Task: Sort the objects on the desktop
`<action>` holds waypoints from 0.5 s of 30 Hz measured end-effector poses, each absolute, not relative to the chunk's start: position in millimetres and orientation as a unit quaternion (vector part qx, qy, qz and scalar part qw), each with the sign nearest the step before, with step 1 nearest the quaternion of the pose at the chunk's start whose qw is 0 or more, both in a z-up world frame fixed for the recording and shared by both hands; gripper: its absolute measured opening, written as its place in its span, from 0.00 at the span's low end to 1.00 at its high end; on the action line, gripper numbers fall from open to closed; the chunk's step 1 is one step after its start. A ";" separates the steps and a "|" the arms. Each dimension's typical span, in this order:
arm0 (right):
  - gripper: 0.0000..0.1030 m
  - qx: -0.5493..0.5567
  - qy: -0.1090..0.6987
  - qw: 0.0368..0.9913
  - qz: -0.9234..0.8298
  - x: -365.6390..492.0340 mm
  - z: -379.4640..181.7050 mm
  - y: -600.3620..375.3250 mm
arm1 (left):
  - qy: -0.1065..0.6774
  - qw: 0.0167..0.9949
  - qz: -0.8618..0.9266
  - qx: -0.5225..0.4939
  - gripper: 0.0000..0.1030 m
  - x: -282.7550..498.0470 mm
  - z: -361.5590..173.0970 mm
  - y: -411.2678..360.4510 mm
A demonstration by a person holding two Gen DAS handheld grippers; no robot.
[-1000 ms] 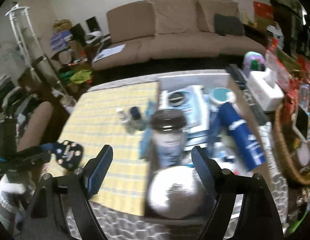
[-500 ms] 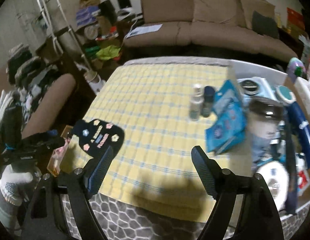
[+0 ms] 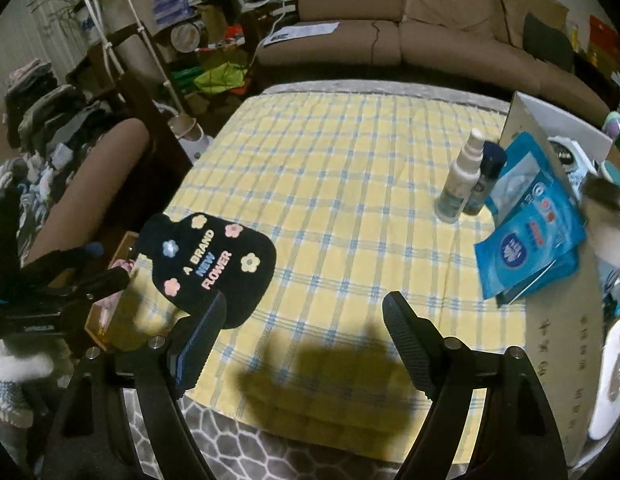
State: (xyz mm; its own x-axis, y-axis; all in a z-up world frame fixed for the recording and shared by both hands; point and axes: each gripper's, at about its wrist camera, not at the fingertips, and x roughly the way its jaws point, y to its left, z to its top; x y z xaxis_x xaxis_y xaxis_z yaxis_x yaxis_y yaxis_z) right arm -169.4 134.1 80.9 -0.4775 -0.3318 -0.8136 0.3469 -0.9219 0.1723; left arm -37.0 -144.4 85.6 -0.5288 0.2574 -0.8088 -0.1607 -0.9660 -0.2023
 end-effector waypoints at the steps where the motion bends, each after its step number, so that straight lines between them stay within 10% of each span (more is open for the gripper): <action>1: 0.81 0.472 0.010 0.193 -0.860 -168.9 77.7 133.5 | -0.051 0.119 0.872 -0.471 1.00 -37.1 84.8 -144.1; 15: 0.81 0.482 0.019 0.157 -0.862 -163.0 38.0 139.2 | -0.064 0.095 0.852 -0.511 1.00 -42.5 46.7 -144.9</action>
